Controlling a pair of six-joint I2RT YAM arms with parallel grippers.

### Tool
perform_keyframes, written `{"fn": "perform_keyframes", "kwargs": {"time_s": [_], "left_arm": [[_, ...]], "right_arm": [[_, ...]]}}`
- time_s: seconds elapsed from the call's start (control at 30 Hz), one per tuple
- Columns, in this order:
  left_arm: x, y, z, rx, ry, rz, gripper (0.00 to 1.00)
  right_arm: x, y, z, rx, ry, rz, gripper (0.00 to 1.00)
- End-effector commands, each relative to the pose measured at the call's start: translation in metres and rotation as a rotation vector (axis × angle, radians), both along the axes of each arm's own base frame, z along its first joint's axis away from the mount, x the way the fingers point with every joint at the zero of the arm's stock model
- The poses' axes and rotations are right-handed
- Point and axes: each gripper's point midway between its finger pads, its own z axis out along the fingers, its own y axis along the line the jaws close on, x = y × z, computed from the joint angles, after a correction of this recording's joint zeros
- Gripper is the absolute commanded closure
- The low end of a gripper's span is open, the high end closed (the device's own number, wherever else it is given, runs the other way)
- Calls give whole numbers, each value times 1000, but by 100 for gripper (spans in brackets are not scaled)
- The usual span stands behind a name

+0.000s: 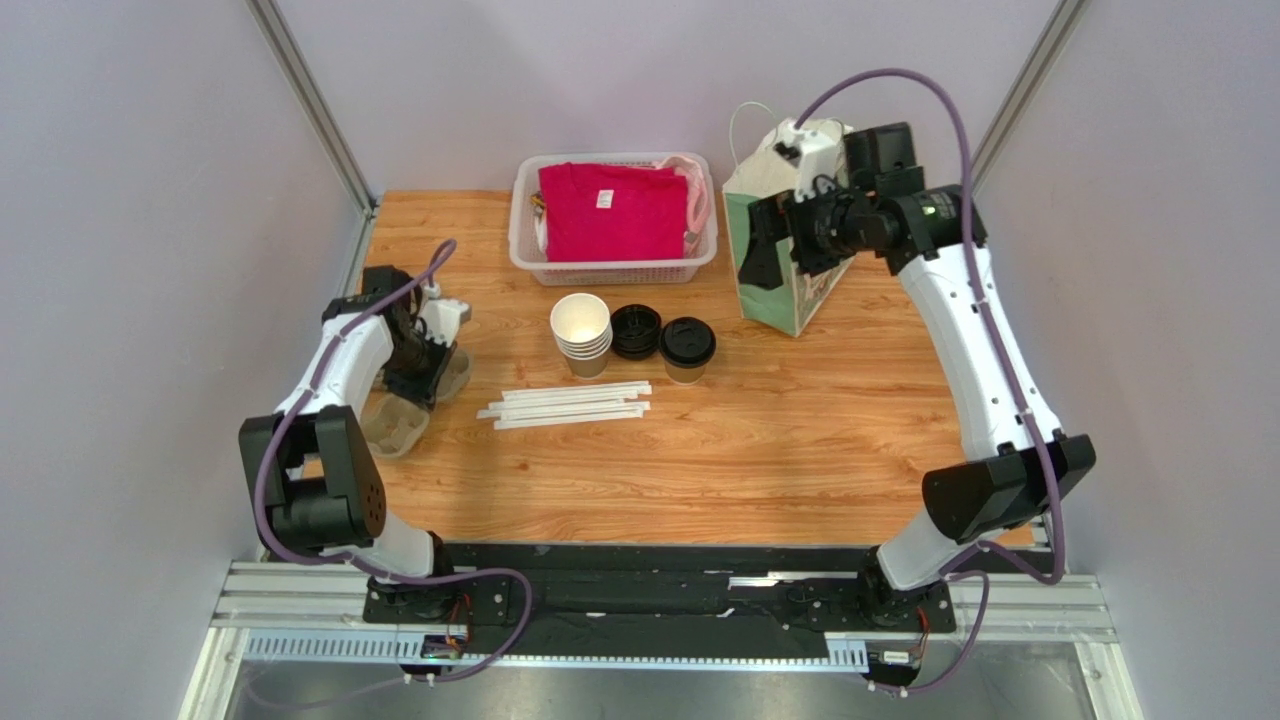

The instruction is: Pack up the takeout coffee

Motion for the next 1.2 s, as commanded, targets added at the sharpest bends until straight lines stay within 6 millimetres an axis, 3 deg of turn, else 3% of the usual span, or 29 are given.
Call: {"fn": "perform_keyframes", "kwargs": {"time_s": [0.0, 0.07, 0.17, 0.2, 0.33, 0.43, 0.6, 0.73, 0.9, 1.17], "left_arm": [[-17, -7, -9, -15, -7, -44, 100], [-20, -8, -13, -15, -3, -44, 100], [-21, -11, -14, -33, -6, -61, 74], [-20, -12, -13, -39, -11, -67, 61], [-16, -18, -5, -68, -30, -81, 34], [-14, -23, 7, -97, -43, -86, 23], [-4, -36, 37, -164, -115, -83, 19], [-2, -44, 54, -211, -138, -73, 19], [-5, -52, 72, -247, -166, -67, 18], [-3, -72, 129, -346, -324, -85, 12]], "right_arm": [[-4, -22, 73, 77, -195, -31, 0], [2, -35, 93, 70, -267, -81, 0], [10, -50, 111, 36, -355, -153, 0], [11, -53, 115, 29, -374, -161, 0], [22, -55, 124, -14, -450, -132, 0], [33, -52, 129, -59, -524, -66, 0], [56, -34, 132, -126, -607, 47, 0], [69, -8, 125, -185, -624, 140, 0], [103, 3, 80, -325, -571, 176, 1], [127, -3, 33, -458, -511, 228, 3]]}}
